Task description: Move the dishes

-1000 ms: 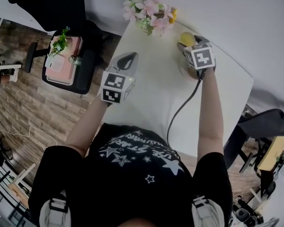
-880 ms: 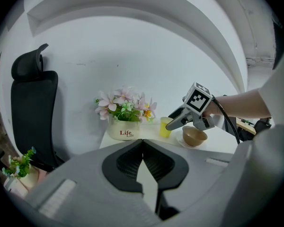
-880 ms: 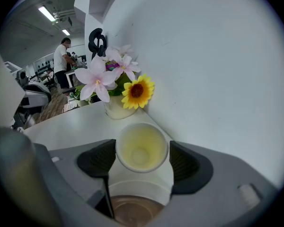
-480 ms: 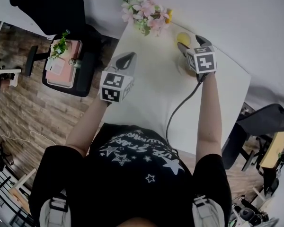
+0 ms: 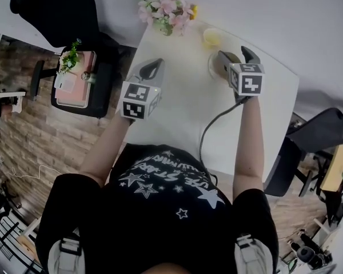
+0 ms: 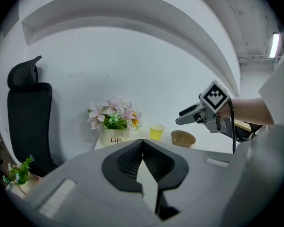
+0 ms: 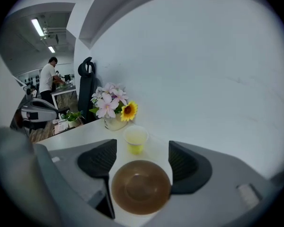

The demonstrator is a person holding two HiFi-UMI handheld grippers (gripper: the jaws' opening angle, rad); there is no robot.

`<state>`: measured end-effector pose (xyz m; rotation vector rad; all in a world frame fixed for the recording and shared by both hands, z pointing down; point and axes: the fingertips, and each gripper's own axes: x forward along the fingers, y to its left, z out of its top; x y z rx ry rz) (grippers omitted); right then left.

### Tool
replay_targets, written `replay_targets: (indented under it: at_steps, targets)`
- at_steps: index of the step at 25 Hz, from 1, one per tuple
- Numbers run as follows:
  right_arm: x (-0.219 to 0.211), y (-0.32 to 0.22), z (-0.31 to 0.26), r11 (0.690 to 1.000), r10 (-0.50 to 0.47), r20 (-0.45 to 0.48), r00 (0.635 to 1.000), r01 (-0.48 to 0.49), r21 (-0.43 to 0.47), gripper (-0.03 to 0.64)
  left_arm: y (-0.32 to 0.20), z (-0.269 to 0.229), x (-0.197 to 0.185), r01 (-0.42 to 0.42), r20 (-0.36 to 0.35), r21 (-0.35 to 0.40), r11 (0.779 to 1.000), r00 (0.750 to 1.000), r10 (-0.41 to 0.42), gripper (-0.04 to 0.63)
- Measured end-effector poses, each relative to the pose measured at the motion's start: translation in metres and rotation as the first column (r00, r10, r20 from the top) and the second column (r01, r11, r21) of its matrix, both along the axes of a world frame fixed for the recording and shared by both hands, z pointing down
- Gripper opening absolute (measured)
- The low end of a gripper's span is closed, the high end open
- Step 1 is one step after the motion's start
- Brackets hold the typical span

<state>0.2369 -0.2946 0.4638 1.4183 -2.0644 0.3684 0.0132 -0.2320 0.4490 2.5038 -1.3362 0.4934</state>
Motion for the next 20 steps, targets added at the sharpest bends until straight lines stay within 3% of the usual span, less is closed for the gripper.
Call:
replay_targets:
  at_steps: [6, 8, 14, 20]
  targets:
    - [0.025, 0.028, 0.015, 0.996, 0.078, 0.030, 0.996, -0.077, -0.040, 0.302, 0.008, -0.001, 0.016, -0.032, 0.001, 0.006, 0.999, 0.999, 0.032, 0.011]
    - [0.034, 0.034, 0.022, 0.992, 0.112, 0.035, 0.993, -0.109, -0.060, 0.245, 0.007, 0.000, 0.020, -0.037, 0.002, 0.006, 0.999, 0.999, 0.037, 0.011]
    - [0.066, 0.041, 0.051, 0.965, 0.226, 0.045, 0.973, -0.218, -0.143, 0.199, 0.004, 0.006, 0.029, -0.043, 0.008, -0.009, 0.999, 0.999, 0.043, 0.011]
    - [0.081, 0.038, 0.072, 0.948, 0.247, 0.023, 0.969, -0.237, -0.213, 0.172, 0.001, 0.015, 0.035, -0.043, 0.019, -0.031, 0.999, 0.999, 0.044, 0.011]
